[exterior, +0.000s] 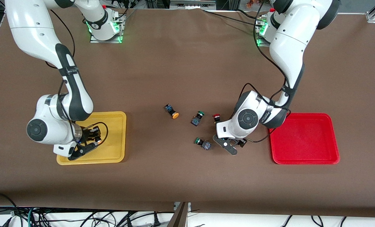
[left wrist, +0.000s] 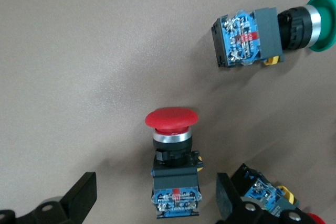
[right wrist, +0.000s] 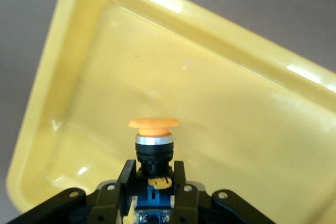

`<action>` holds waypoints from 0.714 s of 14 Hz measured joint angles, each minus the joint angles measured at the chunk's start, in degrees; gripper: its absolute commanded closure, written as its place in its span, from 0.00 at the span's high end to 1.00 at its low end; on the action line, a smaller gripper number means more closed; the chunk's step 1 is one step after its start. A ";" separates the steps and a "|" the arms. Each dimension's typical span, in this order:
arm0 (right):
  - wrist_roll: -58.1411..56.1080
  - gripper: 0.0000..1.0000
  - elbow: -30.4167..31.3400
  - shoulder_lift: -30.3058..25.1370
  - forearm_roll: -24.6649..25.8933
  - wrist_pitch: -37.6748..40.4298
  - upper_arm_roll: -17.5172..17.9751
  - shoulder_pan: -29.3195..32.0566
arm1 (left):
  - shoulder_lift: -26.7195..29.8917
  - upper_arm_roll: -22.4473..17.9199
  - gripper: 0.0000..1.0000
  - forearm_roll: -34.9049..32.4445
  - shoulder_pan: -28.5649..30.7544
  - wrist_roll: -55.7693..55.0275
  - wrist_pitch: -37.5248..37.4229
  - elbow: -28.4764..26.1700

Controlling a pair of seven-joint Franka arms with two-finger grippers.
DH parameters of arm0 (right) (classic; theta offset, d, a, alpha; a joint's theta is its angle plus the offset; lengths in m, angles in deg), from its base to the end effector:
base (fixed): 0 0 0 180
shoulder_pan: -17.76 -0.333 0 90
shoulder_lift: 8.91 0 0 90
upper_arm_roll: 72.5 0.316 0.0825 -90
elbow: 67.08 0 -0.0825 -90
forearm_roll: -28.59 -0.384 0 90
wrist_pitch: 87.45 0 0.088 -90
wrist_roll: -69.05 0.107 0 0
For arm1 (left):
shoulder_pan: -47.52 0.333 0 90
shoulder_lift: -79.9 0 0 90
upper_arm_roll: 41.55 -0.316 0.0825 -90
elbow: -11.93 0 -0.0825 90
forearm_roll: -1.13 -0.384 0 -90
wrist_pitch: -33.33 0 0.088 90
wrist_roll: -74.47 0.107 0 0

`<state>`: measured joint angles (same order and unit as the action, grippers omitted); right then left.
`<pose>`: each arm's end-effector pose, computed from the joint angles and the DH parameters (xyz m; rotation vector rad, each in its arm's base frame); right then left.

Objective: Place red and yellow buttons in trays
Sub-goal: 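Place the yellow-capped button in the yellow tray with the right gripper, then grasp another yellow button with the right gripper while the left gripper carries red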

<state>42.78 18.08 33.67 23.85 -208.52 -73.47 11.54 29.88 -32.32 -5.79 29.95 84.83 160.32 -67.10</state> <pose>0.7003 0.0701 0.2237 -2.9628 -0.7677 0.1591 0.6643 -0.3042 0.1904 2.9447 -1.0206 -0.0435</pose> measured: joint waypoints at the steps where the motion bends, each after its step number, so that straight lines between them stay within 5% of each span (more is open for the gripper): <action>1: 0.01 0.78 0.80 0.48 0.00 -1.54 0.09 -0.08 | -0.05 0.00 1.00 0.00 0.00 0.00 0.00 -0.12; 3: 0.08 0.95 1.18 0.67 0.00 -2.34 0.11 -0.02 | -0.32 0.00 1.00 0.00 0.00 0.00 0.02 -0.27; 6: 1.82 0.99 -0.43 -1.21 -0.11 -0.06 0.88 -0.67 | -1.03 -0.02 0.98 0.01 0.00 -0.03 1.17 -0.32; 10: 13.11 0.99 -2.92 -2.95 -0.89 4.62 4.54 -4.55 | -1.14 -0.03 0.32 0.02 0.00 -0.06 1.47 -0.32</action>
<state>55.90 15.17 30.72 22.95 -203.90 -68.92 6.99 28.75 -32.35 -5.77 29.95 84.77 161.79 -67.42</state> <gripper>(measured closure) 0.013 0.154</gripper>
